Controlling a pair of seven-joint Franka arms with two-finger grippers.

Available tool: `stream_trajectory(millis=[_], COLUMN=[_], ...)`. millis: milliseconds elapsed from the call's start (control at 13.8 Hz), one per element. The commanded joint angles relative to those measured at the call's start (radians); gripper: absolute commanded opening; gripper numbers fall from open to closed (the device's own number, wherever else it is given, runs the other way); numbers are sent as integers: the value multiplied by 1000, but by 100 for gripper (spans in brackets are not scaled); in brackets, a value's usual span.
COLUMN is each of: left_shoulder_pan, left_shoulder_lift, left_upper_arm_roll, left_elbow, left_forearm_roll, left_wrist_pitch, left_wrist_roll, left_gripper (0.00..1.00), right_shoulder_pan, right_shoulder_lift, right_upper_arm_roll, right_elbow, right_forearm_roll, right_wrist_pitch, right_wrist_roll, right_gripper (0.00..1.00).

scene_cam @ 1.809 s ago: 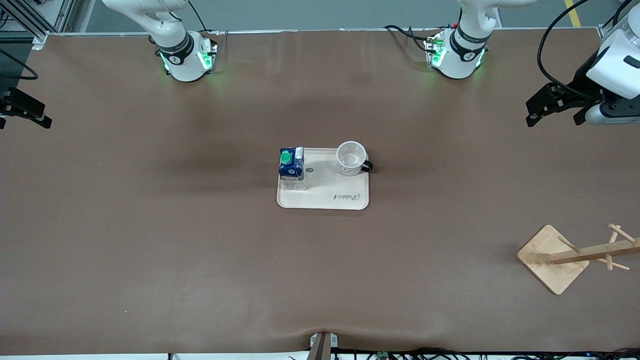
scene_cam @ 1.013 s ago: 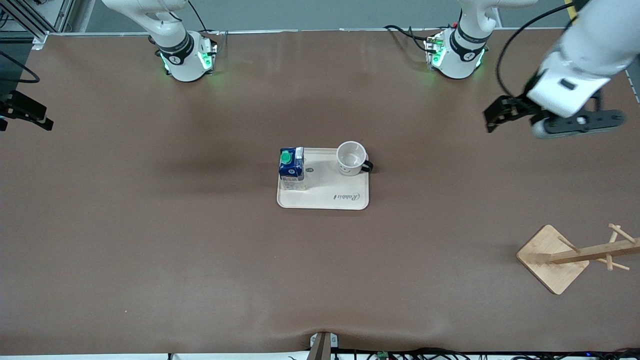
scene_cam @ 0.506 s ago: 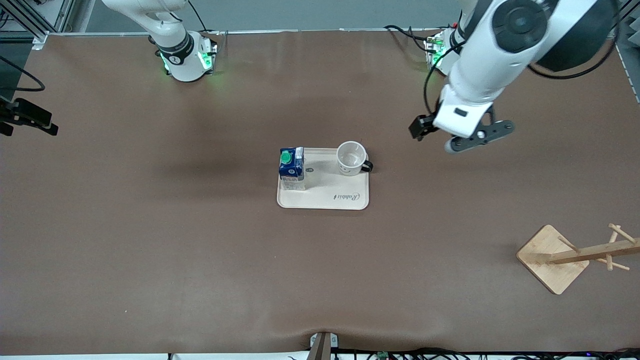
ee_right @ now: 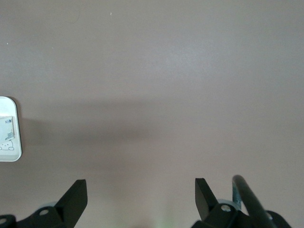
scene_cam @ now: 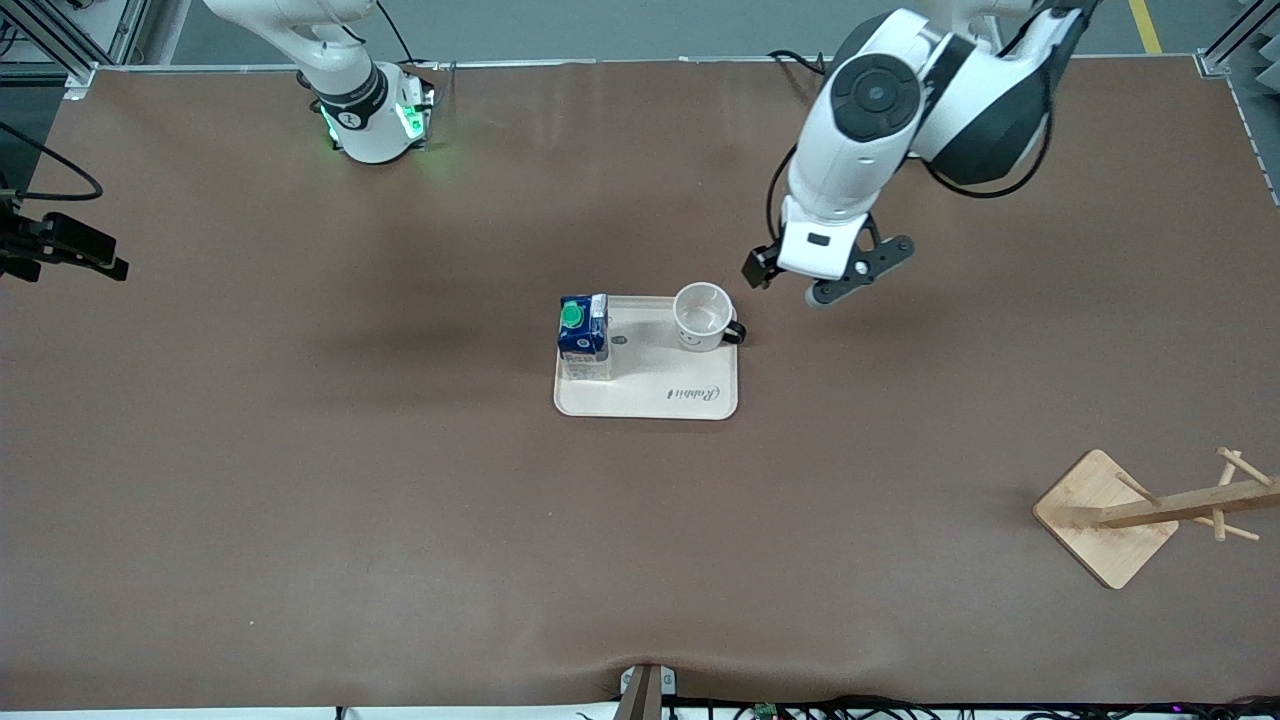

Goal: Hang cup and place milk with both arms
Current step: 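Move the left gripper over the white mug on the tray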

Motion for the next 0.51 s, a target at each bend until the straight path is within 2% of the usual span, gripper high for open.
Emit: stream_trajectory(millis=[0,289,434], left_shoulder_pan=[-43,-118,-156], left_shoulder_lift=[23,54,77], left_upper_arm_roll=[-3,-5,-5], left_elbow=[-12,-40,-43], left_forearm_roll=[-4,-1,4], left_wrist_pitch=[58,116,131], left_wrist_roll=[-123,-289,-352], left_gripper=[100,100,100], right_shoulder_pan=[-12,24,32], right_shoulder_lift=[5,103,103], right_upper_arm_roll=[10,15,15], right_elbow=[20,23,24], right_forearm_roll=[7,-17,-34], right_wrist_pitch=[-15,-1,-3], right_wrist_roll=[-20,-19,-15], right_gripper=[100,100,100])
